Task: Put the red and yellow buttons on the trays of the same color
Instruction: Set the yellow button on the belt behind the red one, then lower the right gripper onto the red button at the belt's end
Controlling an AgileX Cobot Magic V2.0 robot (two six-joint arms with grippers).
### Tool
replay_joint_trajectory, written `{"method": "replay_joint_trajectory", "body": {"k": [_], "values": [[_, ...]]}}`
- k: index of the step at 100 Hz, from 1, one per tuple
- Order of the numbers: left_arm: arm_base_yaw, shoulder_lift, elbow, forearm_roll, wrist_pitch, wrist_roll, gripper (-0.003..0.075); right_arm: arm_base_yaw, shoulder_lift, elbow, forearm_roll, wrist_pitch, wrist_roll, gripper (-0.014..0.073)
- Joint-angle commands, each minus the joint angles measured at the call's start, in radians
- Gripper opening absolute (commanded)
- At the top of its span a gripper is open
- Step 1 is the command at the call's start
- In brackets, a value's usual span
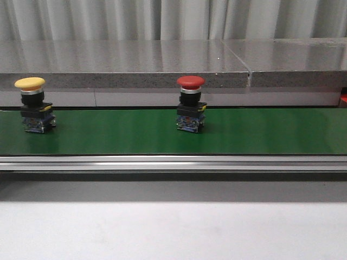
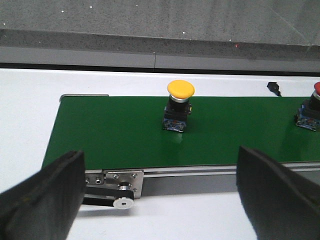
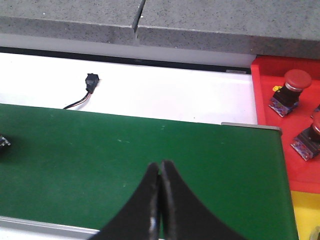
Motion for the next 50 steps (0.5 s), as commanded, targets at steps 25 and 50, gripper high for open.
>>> {"method": "replay_joint_trajectory", "body": {"k": [25, 50], "values": [[-0.006, -0.11, 0.016, -0.028, -0.028, 0.001, 0.0124, 0.002, -0.013, -0.029, 0.002, -0.064, -0.003, -0.0067], [-0.006, -0.11, 0.016, -0.028, -0.017, 0.001, -0.0019, 0.002, -0.013, -0.029, 0.002, -0.062, -0.003, -0.0058]]}}
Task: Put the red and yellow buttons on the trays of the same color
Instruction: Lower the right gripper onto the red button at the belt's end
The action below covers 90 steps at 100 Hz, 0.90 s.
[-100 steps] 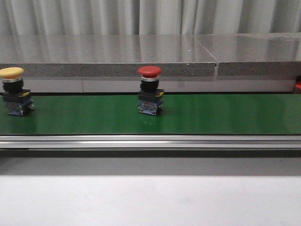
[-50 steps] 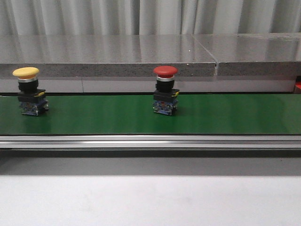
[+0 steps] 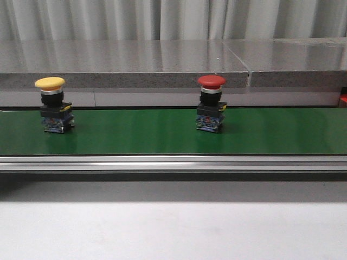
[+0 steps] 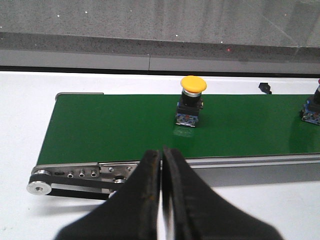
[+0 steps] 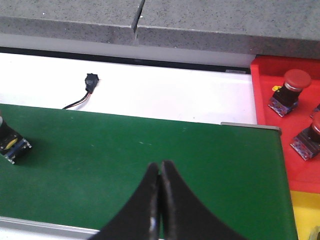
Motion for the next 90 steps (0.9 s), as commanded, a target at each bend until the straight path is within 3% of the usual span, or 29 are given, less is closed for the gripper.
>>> {"method": "replay_joint_trajectory", "body": {"k": [1, 8, 15, 30, 38, 58, 90], "values": [[-0.006, 0.011, -0.024, -0.021, -0.065, 0.001, -0.0019, 0.002, -0.013, -0.029, 0.002, -0.062, -0.003, -0.0056], [-0.006, 0.011, -0.024, -0.021, -0.065, 0.001, -0.0019, 0.002, -0.013, -0.029, 0.002, -0.057, -0.003, 0.0003], [-0.006, 0.011, -0.024, -0.021, -0.065, 0.001, -0.0019, 0.002, -0.013, -0.029, 0.002, -0.055, -0.003, 0.0128], [-0.006, 0.011, -0.024, -0.021, -0.065, 0.001, -0.0019, 0.002, -0.013, -0.029, 0.004, -0.054, -0.003, 0.0529], [-0.006, 0.011, -0.024, -0.021, -0.065, 0.001, -0.0019, 0.002, -0.011, -0.029, 0.023, -0.054, -0.003, 0.067], [-0.006, 0.011, -0.024, -0.021, -0.065, 0.001, -0.0019, 0.017, -0.009, -0.029, 0.052, -0.031, -0.027, 0.0601], [-0.006, 0.011, -0.024, -0.021, -0.065, 0.001, -0.0019, 0.151, 0.151, -0.032, 0.052, -0.041, -0.092, 0.0594]]}}
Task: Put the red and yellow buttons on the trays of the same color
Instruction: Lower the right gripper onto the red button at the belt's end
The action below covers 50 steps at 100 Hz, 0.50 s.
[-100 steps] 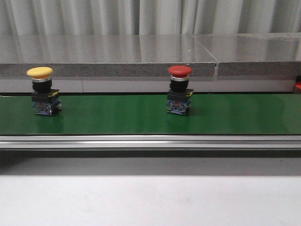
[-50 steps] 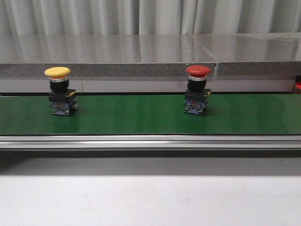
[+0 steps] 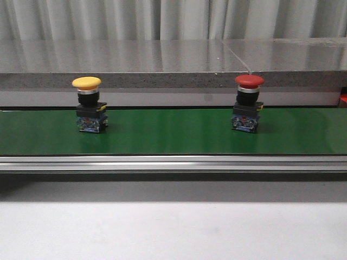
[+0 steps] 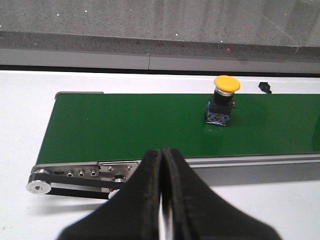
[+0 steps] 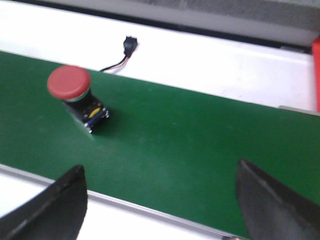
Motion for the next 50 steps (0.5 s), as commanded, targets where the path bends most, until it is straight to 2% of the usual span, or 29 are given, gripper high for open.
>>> {"method": "replay_joint_trajectory", "body": {"k": [1, 22, 50], "values": [[-0.006, 0.011, -0.024, -0.019, -0.066, 0.001, -0.0019, 0.037, 0.057, -0.032, 0.013, -0.075, -0.026, 0.0594], [-0.006, 0.011, -0.024, -0.019, -0.066, 0.001, -0.0019, 0.119, 0.228, -0.077, 0.013, -0.128, -0.026, 0.0594], [-0.006, 0.011, -0.024, -0.019, -0.066, 0.001, -0.0019, 0.121, 0.41, -0.239, 0.015, -0.121, -0.026, 0.0594]]}}
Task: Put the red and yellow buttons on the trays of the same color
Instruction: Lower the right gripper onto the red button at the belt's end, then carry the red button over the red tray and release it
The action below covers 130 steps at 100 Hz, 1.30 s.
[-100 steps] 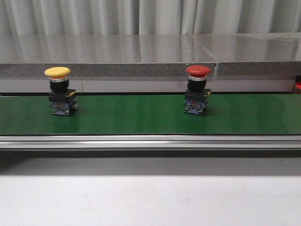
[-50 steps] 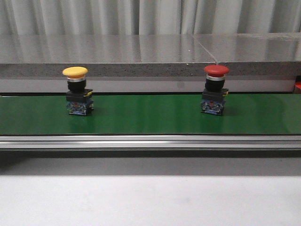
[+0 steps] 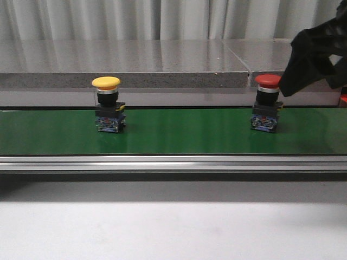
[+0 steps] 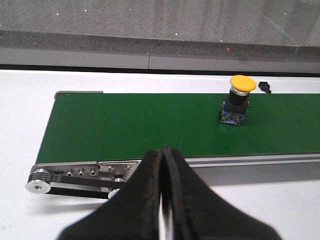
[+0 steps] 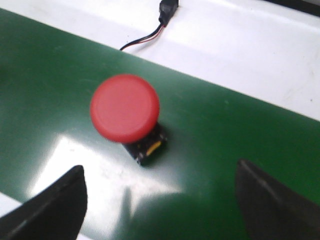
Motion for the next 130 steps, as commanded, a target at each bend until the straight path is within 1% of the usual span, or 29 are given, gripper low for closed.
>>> {"method": "replay_joint_trajectory", "body": {"k": [1, 28, 35, 50, 55, 60, 69, 81, 95, 112, 123, 130], "values": [[-0.006, 0.011, -0.024, -0.016, -0.068, 0.001, -0.0019, 0.0, 0.026, -0.076, 0.012, -0.055, -0.012, 0.0594], [-0.006, 0.011, -0.024, -0.016, -0.068, 0.001, -0.0019, 0.0, 0.149, -0.18, 0.012, -0.024, -0.012, 0.0584], [-0.006, 0.011, -0.024, -0.016, -0.068, 0.001, -0.0019, 0.0, 0.165, -0.183, 0.012, -0.022, -0.011, 0.052], [-0.006, 0.011, -0.024, -0.016, -0.068, 0.001, -0.0019, -0.004, 0.17, -0.185, 0.012, 0.002, -0.01, 0.0267], [-0.006, 0.011, -0.024, -0.016, -0.068, 0.001, -0.0019, -0.008, 0.169, -0.197, 0.012, 0.032, -0.01, 0.0211], [-0.006, 0.011, -0.024, -0.016, -0.068, 0.001, -0.0019, -0.015, 0.169, -0.225, 0.012, 0.083, -0.01, 0.0185], [-0.006, 0.011, -0.024, -0.016, -0.068, 0.001, -0.0019, -0.041, 0.169, -0.285, 0.012, 0.167, -0.01, 0.0185], [-0.006, 0.011, -0.024, -0.016, -0.068, 0.001, -0.0019, -0.112, 0.169, -0.399, 0.012, 0.269, -0.01, 0.0185], [-0.006, 0.011, -0.024, -0.016, -0.068, 0.001, -0.0019, -0.237, 0.169, -0.519, 0.012, 0.335, -0.01, 0.0185], [-0.006, 0.011, -0.024, -0.016, -0.068, 0.001, -0.0019, -0.42, 0.17, -0.62, 0.012, 0.35, 0.005, 0.0185], [-0.006, 0.011, -0.024, -0.016, -0.068, 0.001, -0.0019, -0.53, 0.17, -0.643, 0.012, 0.346, 0.024, 0.0185], [-0.006, 0.011, -0.024, -0.016, -0.068, 0.001, -0.0019, -0.598, 0.171, -0.643, 0.012, 0.319, 0.028, 0.0185]]}}
